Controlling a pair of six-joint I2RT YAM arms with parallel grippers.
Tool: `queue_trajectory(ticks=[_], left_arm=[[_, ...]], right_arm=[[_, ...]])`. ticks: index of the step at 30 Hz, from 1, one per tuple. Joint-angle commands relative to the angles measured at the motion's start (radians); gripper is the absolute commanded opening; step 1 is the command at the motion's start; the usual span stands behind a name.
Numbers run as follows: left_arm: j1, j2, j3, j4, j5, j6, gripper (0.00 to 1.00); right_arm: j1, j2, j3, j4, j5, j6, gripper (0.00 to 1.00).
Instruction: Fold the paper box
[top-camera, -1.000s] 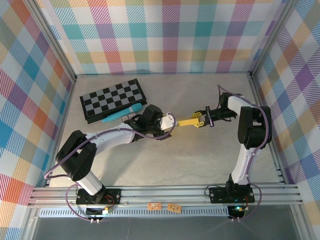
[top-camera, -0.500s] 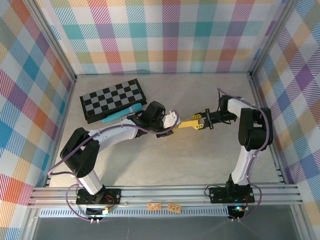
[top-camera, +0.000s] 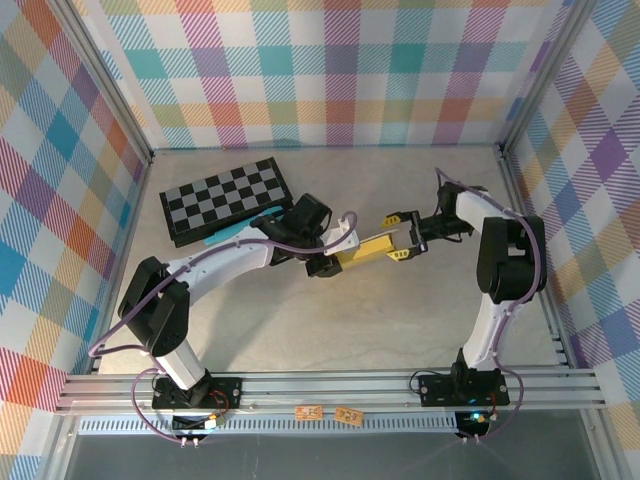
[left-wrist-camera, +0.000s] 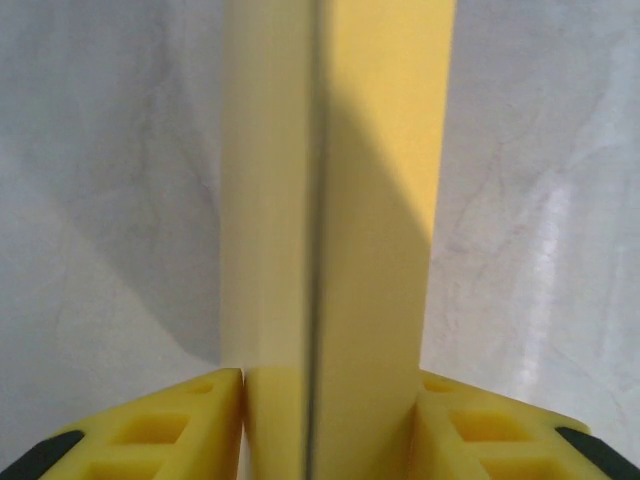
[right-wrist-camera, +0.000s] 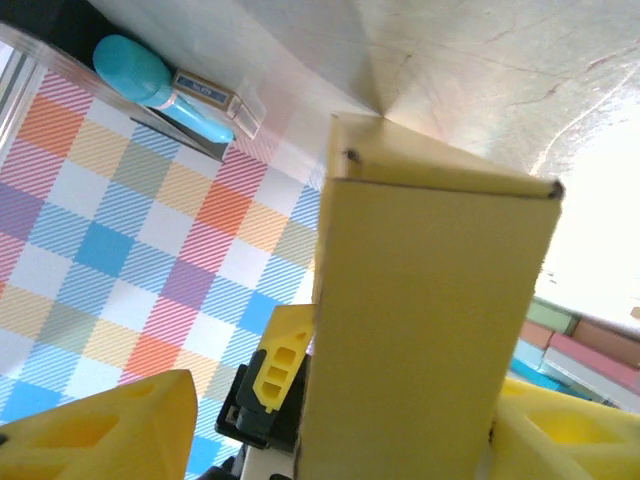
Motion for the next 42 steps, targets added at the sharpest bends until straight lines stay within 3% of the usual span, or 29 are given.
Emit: queue_trajectory(ticks=[1,10,13,19,23,27,31,34,42], left_arm=[[0.01,-0.021,0.048,-0.198,0.05,-0.006,0.4],[0.013,-0.016,0.097,-0.312,0.043,-0.012,0.4],[0.013,0.0,0.136,-0.346,0.039,-0.02,0.4],[0.013,0.07,0.197,-0.398,0.044,-0.042,0.35],[0.01,0.051,0.145,-0.34,0.032,-0.07,0.34],[-0.002,0.007,0.056,-0.245,0.001,-0.095,0.34],[-0.02,-0.023,-0.011,-0.18,-0.021,-0.117,0.34],[-0.036,-0.026,-0.03,-0.161,-0.04,-0.126,0.35],[-0.057,-0.023,-0.033,-0.149,-0.058,-0.147,0.36]], right_arm=[[-0.007,-0.075,0.044,-0.049,0.049,-0.01,0.72],[-0.036,-0.197,-0.012,-0.022,0.154,0.0,0.73],[-0.047,-0.253,-0.015,-0.031,0.241,-0.024,0.72],[-0.041,-0.43,-0.098,0.008,0.419,-0.062,0.59],[0.034,-0.57,-0.21,0.057,0.508,-0.063,0.52],[0.178,-0.712,-0.363,0.22,0.587,-0.002,0.47],[0.271,-0.811,-0.476,0.331,0.687,0.08,0.51],[0.28,-0.824,-0.52,0.394,0.683,0.102,0.56],[0.307,-0.776,-0.493,0.488,0.698,0.146,0.56]])
